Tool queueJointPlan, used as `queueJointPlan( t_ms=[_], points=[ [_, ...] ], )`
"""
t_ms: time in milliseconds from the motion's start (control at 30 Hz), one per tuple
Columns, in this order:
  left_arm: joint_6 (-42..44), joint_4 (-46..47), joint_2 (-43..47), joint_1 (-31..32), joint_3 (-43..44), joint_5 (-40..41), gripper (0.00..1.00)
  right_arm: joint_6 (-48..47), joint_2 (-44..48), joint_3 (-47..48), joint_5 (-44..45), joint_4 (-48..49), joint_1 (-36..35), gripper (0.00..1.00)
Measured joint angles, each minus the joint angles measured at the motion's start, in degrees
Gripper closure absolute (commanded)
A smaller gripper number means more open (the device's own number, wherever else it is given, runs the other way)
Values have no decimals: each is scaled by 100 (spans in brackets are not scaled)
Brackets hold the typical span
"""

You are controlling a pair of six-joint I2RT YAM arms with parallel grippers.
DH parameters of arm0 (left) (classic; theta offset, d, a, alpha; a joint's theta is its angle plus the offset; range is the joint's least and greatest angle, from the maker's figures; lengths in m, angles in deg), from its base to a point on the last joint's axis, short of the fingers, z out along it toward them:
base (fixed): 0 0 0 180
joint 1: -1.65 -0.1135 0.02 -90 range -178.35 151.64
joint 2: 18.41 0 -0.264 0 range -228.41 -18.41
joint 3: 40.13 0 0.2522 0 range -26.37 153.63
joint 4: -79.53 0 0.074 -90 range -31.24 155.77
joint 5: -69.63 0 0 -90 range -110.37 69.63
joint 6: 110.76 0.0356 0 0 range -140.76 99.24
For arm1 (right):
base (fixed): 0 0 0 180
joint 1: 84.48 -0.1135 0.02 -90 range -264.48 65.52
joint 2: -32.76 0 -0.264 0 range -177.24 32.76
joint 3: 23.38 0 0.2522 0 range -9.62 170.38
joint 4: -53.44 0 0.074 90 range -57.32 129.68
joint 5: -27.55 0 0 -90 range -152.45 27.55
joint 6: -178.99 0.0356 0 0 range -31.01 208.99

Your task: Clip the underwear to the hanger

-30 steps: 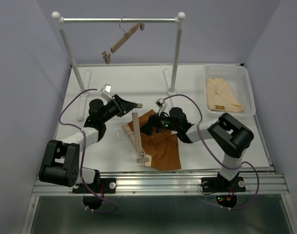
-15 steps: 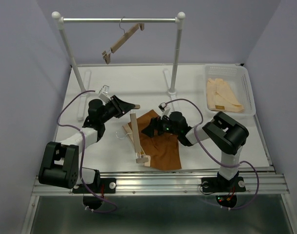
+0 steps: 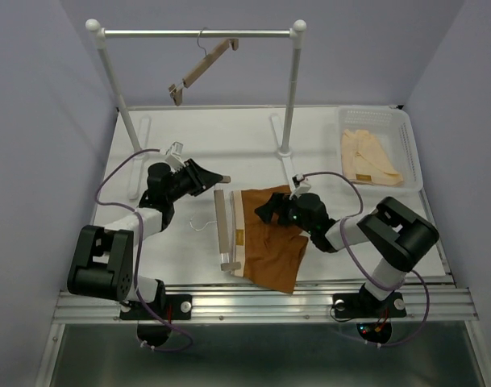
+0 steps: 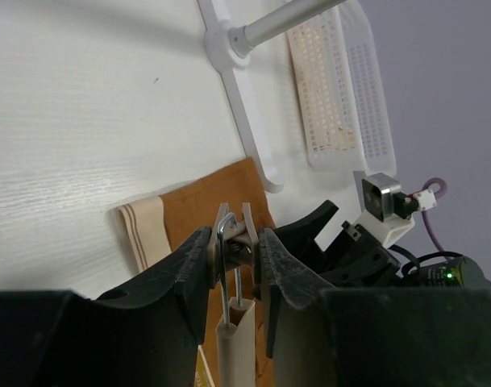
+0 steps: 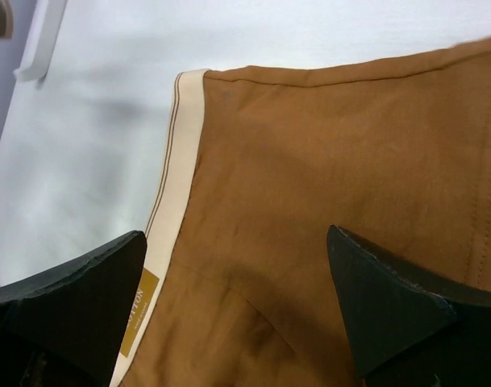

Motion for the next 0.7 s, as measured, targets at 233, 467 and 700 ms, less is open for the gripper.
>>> queueJointPlan(
  t_ms=[233, 467, 700],
  points=[
    [302, 9, -752, -28, 382, -485, 100, 90, 737, -177, 481, -914, 15, 0],
    [492, -2, -1021, -39, 632, -754, 100, -1316, 960, 1309, -142, -2236, 22, 0],
    [610, -13, -1029, -63, 728, -846, 100, -2874, 699, 2610, -750, -2883, 208, 0]
  ],
)
